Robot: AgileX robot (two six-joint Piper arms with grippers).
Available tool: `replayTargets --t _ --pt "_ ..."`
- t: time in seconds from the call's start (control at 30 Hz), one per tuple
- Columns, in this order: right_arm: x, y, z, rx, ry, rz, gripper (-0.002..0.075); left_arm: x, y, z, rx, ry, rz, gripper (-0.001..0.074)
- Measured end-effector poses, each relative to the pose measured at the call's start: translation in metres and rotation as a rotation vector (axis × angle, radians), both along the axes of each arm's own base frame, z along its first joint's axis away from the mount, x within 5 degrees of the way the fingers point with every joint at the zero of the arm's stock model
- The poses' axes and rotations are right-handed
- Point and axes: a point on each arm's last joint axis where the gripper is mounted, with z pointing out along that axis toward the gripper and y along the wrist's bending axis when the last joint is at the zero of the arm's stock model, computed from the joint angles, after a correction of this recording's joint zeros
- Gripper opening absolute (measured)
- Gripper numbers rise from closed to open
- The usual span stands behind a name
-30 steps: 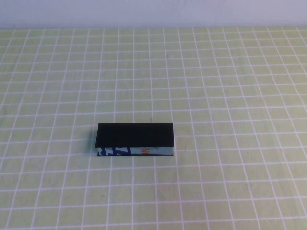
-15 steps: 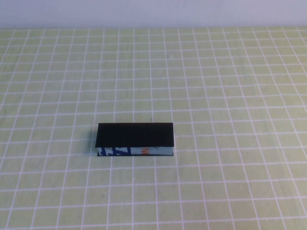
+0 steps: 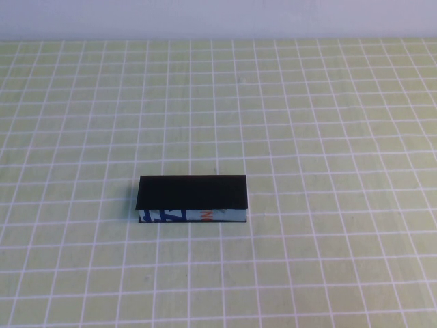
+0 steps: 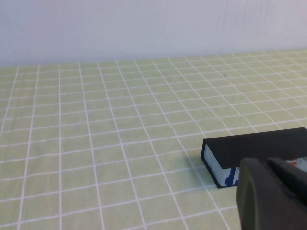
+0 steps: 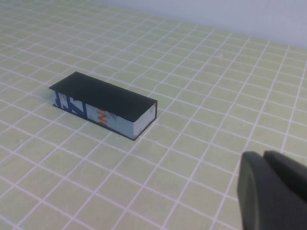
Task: Return glasses to glasses case
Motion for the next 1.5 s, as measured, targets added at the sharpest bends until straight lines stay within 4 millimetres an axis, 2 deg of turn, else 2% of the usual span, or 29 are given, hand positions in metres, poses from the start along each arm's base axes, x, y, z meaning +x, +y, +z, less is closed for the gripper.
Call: replayTargets --t 0.3,0.43,0.57,0.77,1.5 --pt "0.000 0.000 0.000 0.000 0.000 0.000 -0.0018 0.002 -0.003 -0.006 -0.022 -0.005 -0.019 -0.0004" --pt "0.000 0.000 0.000 0.000 0.000 0.000 -0.0018 0.011 -0.005 -0.028 0.016 -0.041 -0.020 -0.0004" --pt "0.000 0.000 0.000 0.001 0.001 0.000 -0.0018 0.016 -0.006 -0.059 -0.025 -0.008 -0.010 -0.0004" --pt "0.000 0.000 0.000 0.001 0.001 0.000 -0.0018 0.014 -0.004 -0.075 -0.083 0.144 0.045 -0.0004" --pt "0.000 0.000 0.000 0.001 0.001 0.000 -0.0018 0.015 -0.002 -0.076 -0.092 0.155 0.091 -0.0004"
